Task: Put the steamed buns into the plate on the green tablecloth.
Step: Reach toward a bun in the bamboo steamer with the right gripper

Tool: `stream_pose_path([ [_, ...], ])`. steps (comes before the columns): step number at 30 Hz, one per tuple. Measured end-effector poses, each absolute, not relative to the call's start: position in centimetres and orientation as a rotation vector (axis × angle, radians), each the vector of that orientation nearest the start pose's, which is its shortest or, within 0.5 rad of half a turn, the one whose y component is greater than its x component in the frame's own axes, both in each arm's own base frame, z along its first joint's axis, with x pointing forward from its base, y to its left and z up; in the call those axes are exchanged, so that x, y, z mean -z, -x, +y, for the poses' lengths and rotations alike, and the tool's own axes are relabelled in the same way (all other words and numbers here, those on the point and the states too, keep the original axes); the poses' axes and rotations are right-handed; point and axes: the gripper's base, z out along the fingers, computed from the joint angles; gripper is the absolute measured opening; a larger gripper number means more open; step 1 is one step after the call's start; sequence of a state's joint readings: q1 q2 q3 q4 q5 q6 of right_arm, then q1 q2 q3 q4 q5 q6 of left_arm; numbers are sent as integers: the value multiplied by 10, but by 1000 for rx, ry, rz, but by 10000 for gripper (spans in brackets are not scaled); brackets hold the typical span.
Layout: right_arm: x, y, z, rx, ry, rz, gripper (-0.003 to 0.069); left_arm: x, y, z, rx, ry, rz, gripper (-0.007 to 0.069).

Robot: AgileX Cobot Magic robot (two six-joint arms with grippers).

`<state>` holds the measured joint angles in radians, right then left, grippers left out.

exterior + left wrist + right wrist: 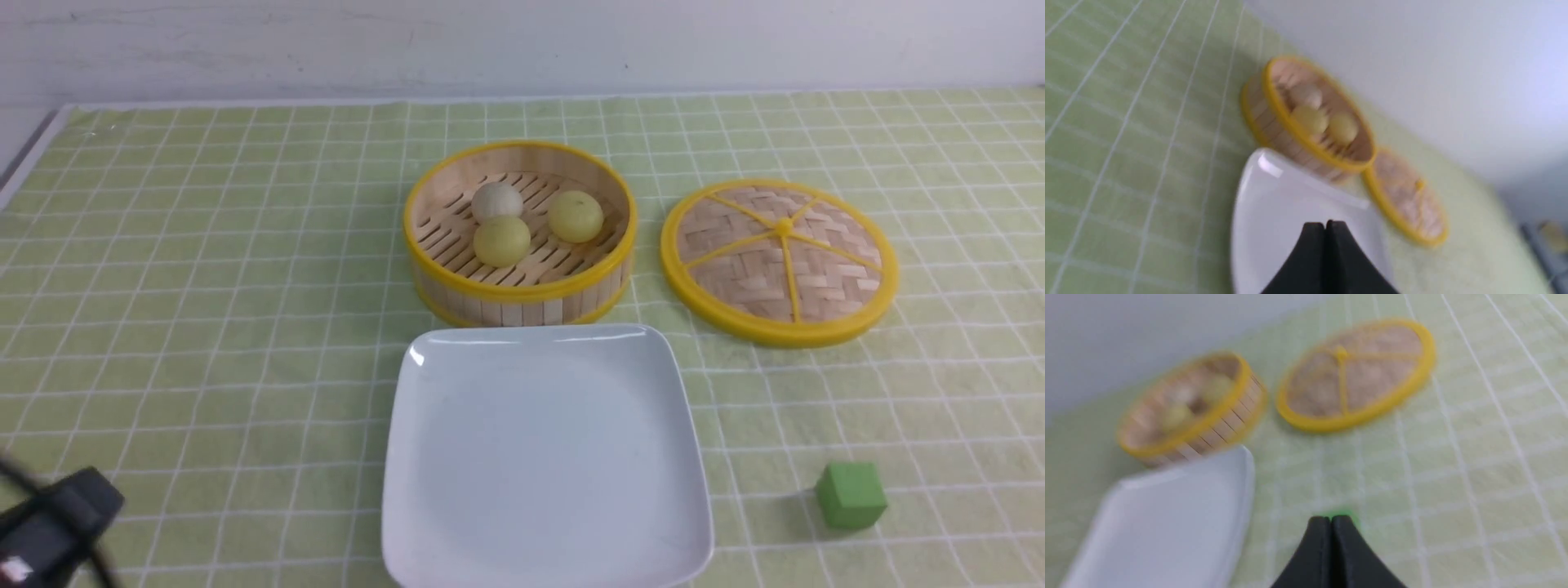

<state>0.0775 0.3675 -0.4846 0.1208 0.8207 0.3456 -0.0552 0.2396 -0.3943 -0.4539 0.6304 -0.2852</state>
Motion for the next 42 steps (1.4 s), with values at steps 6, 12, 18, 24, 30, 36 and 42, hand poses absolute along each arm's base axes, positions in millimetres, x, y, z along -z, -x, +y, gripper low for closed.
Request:
stream_pose_path([
  [6, -285, -112, 13, -235, -355, 2544, -11, -266, -94, -29, 522, 325, 2505, 2],
  [12, -269, -172, 50, -643, -38, 2618, -6, -256, -126, -33, 505, 275, 2652, 2],
  [18, -260, -237, 85, -927, 227, 2548, 6, -255, -136, -35, 539, 301, 2632, 4],
  [24, -265, -300, 132, -935, 454, 2494, 66, -255, -137, -34, 539, 305, 2616, 22],
  [30, -268, -376, 166, -769, 600, 2425, 237, -256, -140, -34, 535, 309, 2589, 69],
  [36, -267, -427, 178, -657, 575, 2312, 353, -257, -140, -34, 535, 310, 2586, 148],
  [42, -230, -471, 191, -552, 468, 2218, 372, -257, -140, -34, 535, 310, 2586, 237],
])
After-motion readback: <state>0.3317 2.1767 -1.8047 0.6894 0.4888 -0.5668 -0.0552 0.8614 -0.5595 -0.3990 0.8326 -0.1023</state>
